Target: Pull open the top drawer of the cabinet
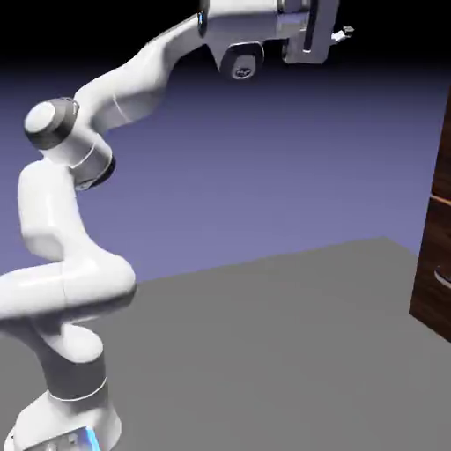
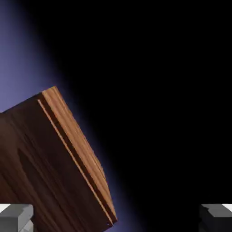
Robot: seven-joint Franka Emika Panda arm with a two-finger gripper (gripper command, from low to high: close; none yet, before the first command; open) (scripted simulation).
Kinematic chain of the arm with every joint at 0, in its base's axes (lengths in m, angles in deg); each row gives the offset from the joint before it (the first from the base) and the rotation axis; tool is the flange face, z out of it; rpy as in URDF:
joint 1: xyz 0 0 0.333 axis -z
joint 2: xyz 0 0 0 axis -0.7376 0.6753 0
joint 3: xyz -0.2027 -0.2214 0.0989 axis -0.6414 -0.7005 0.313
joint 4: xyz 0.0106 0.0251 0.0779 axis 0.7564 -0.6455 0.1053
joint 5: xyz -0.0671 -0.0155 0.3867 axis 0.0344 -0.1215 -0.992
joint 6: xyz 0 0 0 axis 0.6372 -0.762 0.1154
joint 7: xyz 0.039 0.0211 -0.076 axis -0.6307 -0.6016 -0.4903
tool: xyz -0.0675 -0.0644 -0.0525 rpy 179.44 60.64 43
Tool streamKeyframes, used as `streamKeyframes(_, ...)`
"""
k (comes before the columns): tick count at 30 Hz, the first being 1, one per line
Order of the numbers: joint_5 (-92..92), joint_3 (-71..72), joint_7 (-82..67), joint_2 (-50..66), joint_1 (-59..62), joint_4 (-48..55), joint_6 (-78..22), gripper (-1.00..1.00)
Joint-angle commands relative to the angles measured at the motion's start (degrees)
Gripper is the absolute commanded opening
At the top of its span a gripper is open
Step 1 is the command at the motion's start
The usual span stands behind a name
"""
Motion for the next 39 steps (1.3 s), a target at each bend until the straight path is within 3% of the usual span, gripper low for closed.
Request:
streamKeyframes(1,-2.22,1.29,-2.39,-0.58,2.08,1.34,-0.4,0.0)
streamKeyframes(21,-45.29,26.27,-48.81,-11.79,42.43,27.42,-8.22,0.0)
streamKeyframes(34,-41.9,24.59,-34.61,-17.45,58.09,51.93,-0.82,0.0)
streamKeyframes(35,-41.9,24.59,-34.61,-17.45,58.09,51.93,-0.82,-1.0)
streamKeyframes(39,-43.49,24.57,-37.93,-16.78,54.25,45.7,-2.94,-1.0)
